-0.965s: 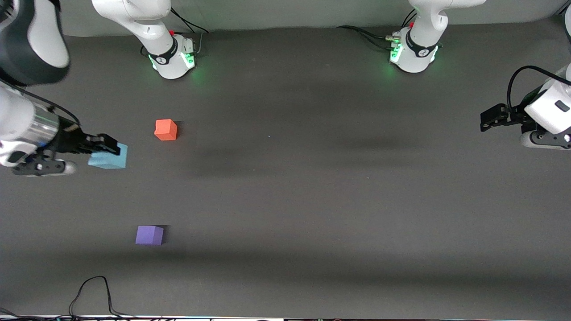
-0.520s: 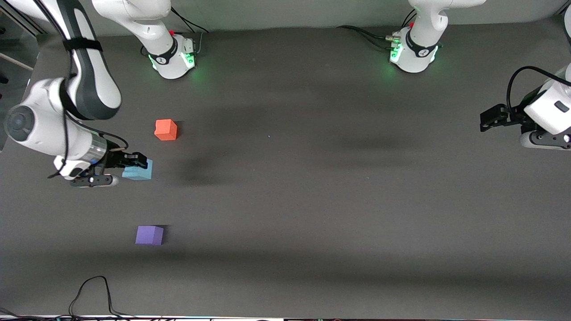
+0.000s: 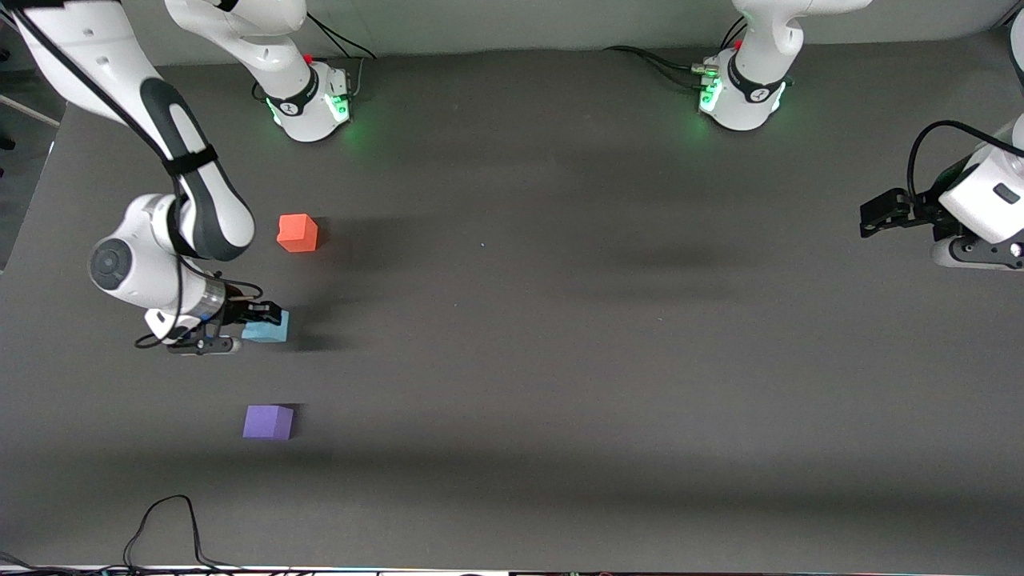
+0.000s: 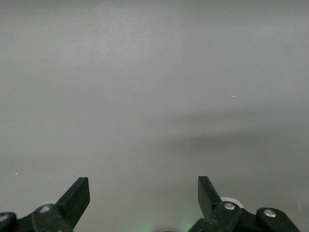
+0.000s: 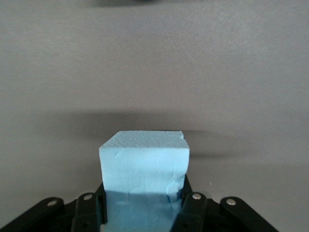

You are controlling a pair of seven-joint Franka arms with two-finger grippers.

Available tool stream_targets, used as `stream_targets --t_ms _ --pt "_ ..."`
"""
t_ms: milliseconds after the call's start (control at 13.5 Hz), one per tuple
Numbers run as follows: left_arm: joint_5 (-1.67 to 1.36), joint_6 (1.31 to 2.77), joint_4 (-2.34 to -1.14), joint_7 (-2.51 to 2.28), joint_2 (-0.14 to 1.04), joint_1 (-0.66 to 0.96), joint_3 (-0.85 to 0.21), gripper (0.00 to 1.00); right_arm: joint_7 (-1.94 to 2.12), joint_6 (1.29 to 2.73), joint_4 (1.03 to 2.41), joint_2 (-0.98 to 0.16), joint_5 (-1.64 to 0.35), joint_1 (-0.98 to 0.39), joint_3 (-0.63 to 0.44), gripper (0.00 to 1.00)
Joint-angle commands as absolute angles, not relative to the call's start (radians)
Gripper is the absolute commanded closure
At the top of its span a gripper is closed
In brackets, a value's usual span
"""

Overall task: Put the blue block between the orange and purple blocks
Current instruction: 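Move the blue cube between the orange and purple cubes and lower it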

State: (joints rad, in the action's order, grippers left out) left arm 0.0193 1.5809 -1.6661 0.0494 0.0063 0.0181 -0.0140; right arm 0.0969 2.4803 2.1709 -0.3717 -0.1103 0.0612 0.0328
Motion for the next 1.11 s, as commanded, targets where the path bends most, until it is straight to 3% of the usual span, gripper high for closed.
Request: stream_targets --t_ms 0,297,371,520,594,817,1040 --pt "0.029 1.582 -1.657 0.035 0.011 0.021 -0.014 0.0 0.074 2.51 2.158 -0.405 -0.112 0.048 0.034 0.96" --pt "0.029 1.582 -1.657 0.046 0.011 0.018 -0.015 0.0 0.02 2.572 2.186 -0.426 -0.113 0.003 0.034 0.96" --pt "0.031 1.582 -1.657 0.051 0.011 0.018 -0.015 0.0 0.018 2.595 2.194 -0.429 -0.114 -0.006 0.032 0.89" --pt "0.031 1.583 -1.658 0.054 0.011 0.018 -0.015 0.0 0.014 2.596 2.192 -0.434 -0.114 -0.006 0.032 0.4" --pt "0.031 1.583 -1.658 0.06 0.011 0.018 -0.015 0.0 0.009 2.592 2.192 -0.423 -0.112 -0.006 0.032 0.0" --pt "0.029 1.583 -1.658 0.069 0.011 0.017 -0.015 0.0 0.017 2.531 2.18 -0.344 -0.101 -0.006 0.032 0.0" --pt "0.026 1.583 -1.658 0.071 0.011 0.015 -0.015 0.0 0.025 2.251 2.073 -0.198 -0.086 -0.008 0.034 0.0"
